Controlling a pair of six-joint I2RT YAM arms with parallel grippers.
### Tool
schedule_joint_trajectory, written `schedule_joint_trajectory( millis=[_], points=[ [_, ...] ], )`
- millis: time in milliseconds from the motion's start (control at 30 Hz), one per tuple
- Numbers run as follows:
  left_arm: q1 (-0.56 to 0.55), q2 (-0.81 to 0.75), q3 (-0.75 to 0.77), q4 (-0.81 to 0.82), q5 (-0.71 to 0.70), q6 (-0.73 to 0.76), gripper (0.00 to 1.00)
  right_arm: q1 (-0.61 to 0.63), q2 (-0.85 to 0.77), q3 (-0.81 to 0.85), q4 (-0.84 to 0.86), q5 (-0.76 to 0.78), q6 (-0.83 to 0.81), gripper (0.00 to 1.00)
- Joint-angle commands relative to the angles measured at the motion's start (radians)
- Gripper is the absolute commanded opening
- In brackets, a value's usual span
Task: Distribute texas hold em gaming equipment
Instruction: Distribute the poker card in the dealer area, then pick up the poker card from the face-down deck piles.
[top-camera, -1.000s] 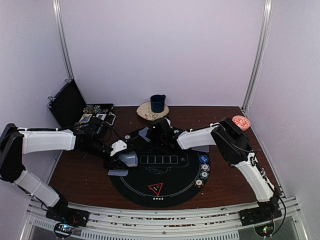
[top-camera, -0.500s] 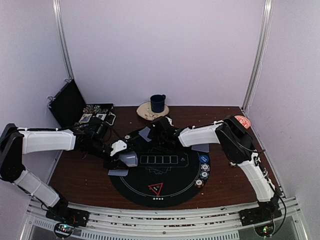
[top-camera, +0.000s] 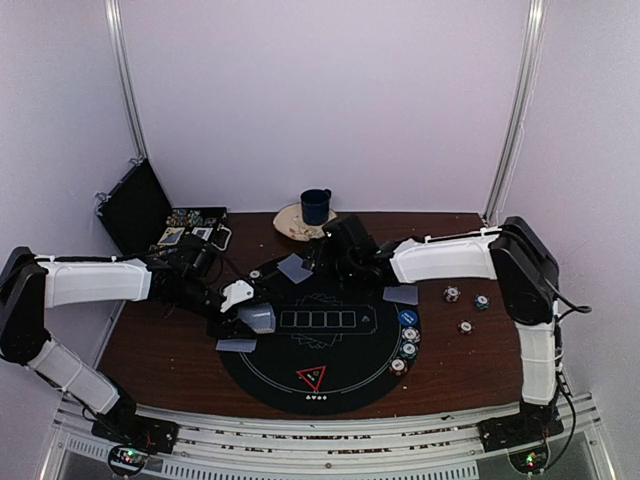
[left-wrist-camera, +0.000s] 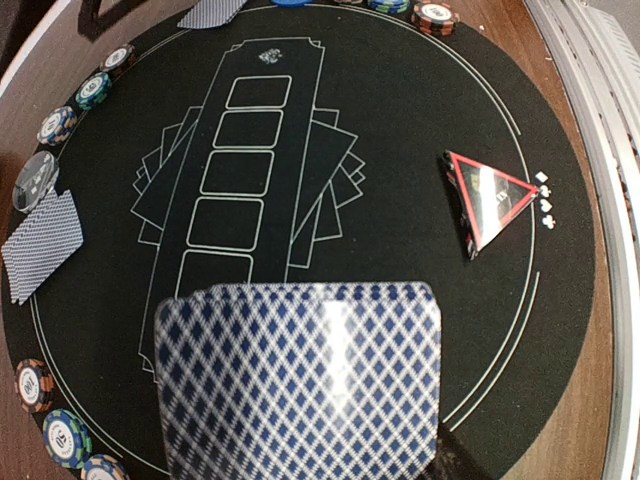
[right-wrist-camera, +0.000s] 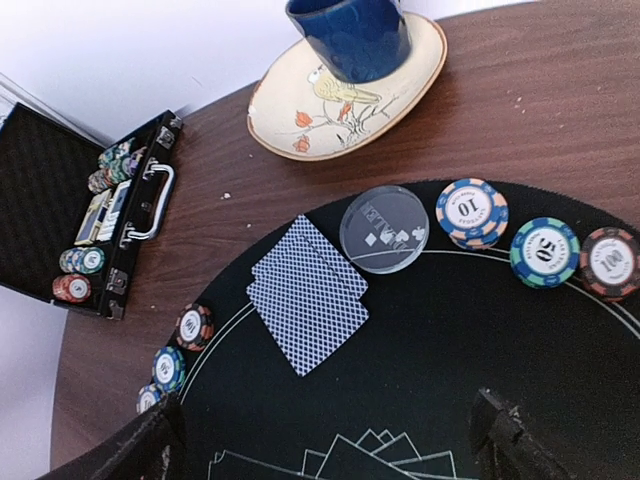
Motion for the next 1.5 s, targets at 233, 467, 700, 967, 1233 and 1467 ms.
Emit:
schedule_joint_trajectory(
  millis=[233, 467, 700, 967, 1233, 1467],
  points=[
    [-0.006, 0.017, 0.015, 0.02, 0.017, 0.006, 0.06, 0.006, -0.38, -0.365, 0.193, -0.338, -0.283, 1.0],
    [-0.006, 0.014, 0.012, 0.02, 0.019, 0.009, 0.06, 0.034, -0.323, -0.431, 0.416, -0.579, -0.289, 0.99],
    [-0.006, 0.013, 0.009, 0.019, 0.027, 0.017, 0.06, 0.095, -0.168, -0.299, 0.419, -0.648, -0.294, 0.98],
    [-0.006, 0.001, 0.004, 0.02, 0.037, 0.019, 0.06, 0.123, -0.067, -0.21, 0.408, -0.663, -0.287, 0.97],
    [-0.006, 0.001, 0.005, 0.019, 0.034, 0.017, 0.06, 0.128, -0.062, -0.245, 0.459, -0.659, -0.283, 0.96],
    [-0.007, -0.009, 0.003, 0.019, 0.045, 0.02, 0.06, 0.133, 0.001, -0.208, 0.468, -0.683, -0.256, 0.94]
  ],
)
